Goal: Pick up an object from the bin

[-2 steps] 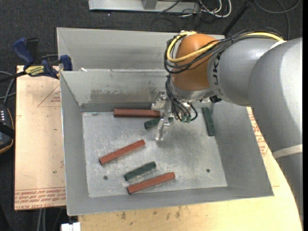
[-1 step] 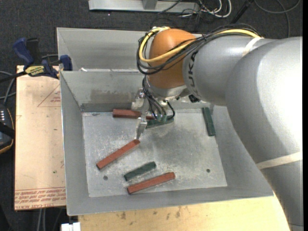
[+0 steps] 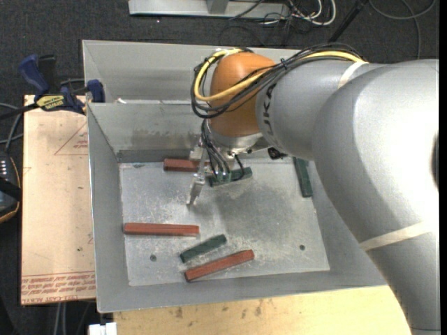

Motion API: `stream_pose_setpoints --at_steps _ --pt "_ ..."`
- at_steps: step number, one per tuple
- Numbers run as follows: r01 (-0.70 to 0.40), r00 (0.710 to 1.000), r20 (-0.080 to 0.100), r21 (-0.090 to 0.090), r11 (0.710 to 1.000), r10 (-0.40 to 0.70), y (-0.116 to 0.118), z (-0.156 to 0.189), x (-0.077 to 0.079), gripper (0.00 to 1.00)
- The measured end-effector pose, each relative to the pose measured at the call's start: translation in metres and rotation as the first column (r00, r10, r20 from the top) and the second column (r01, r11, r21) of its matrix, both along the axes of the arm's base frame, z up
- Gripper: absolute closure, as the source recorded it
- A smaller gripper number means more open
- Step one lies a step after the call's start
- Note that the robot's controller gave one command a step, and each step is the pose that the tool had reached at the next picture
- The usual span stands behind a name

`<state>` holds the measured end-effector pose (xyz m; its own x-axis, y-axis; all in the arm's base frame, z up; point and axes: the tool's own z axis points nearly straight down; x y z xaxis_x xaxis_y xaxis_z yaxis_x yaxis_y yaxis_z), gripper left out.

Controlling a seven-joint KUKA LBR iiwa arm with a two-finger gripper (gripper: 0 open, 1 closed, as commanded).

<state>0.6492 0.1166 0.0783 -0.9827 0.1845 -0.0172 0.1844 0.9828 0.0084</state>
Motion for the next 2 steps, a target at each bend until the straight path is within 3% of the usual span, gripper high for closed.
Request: stream_pose_setpoints --at_steps 1,2 --pt "0.0 1.0 0.003 0.0 1.0 0.0 -0.0001 0.0018 0.0011 1.0" --pt "0.0 1.0 0.003 0.0 1.0 0.0 -0.0001 0.0018 0.0011 1.0"
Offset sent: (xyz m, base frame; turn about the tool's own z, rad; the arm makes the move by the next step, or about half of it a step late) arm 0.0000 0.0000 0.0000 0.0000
